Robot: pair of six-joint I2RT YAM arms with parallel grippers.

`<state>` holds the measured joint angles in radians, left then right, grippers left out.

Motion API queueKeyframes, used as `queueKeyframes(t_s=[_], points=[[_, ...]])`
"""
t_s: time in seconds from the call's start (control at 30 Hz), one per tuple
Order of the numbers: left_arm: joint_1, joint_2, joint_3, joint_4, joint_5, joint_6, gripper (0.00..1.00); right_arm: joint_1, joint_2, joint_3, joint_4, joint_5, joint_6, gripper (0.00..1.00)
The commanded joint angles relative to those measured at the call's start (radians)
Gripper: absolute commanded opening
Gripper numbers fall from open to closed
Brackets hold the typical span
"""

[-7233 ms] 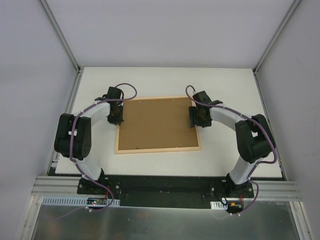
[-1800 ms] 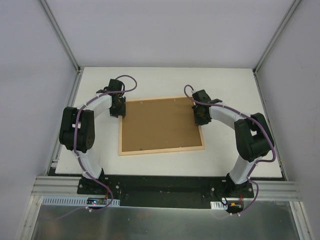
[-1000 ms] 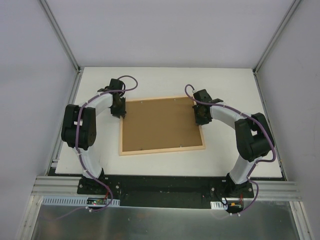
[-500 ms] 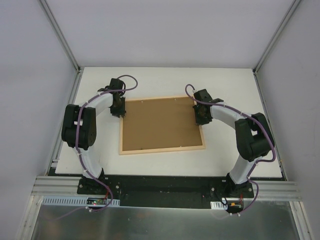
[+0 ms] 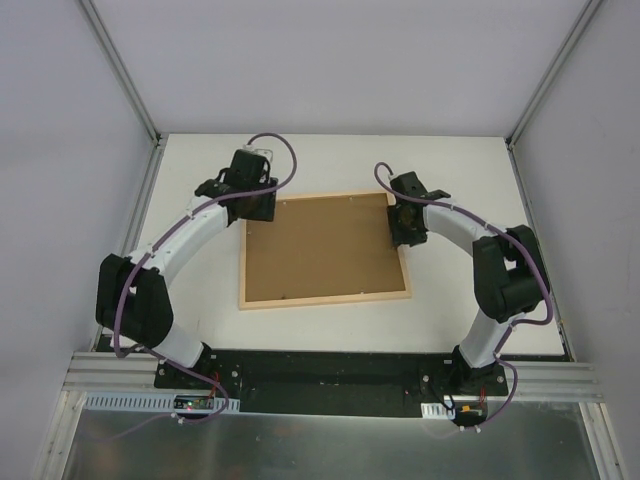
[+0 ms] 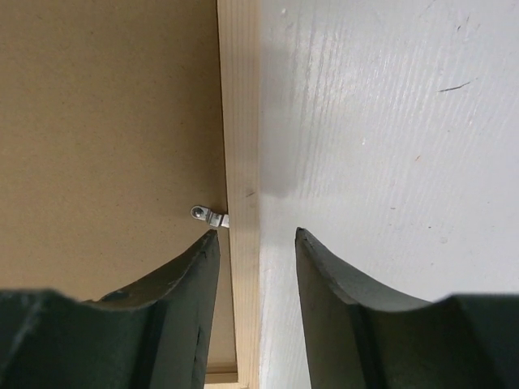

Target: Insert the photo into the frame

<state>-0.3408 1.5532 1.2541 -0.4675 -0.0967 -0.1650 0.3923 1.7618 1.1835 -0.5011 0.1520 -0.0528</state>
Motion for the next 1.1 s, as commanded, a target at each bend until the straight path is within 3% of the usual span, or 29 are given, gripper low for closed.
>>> queueKeyframes(t_s=[0.0,0.2,0.47,0.6,0.7,1.07], points=[[-0.134,-0.076,-0.053,-0.026,-0.070,-0.028,0.49,-0.004,-0.028,0.005,-0.050,-0.005,0.013,0.45],[-0.283,-0.140,-0.068,-0.026,-0.113,-0.056,0.49,-0.004,-0.042,-0.068,-0.017,-0.012,0.025,0.43],[-0.513,-0.160,-0.114,0.003,-0.277,-0.061,0.50,0.006,-0.024,-0.073,-0.019,-0.019,0.036,0.33],[-0.662,-0.166,-0.162,0.079,-0.380,-0.045,0.54,0.011,-0.015,-0.067,-0.028,-0.023,0.042,0.18],[-0.753,-0.154,-0.212,0.168,-0.435,-0.010,0.56,0.016,-0.007,-0.045,-0.060,-0.016,0.051,0.00],[-1.069,0.050,-0.252,0.538,-0.586,0.287,0.65,0.028,-0.091,0.106,-0.306,0.046,0.108,0.00]])
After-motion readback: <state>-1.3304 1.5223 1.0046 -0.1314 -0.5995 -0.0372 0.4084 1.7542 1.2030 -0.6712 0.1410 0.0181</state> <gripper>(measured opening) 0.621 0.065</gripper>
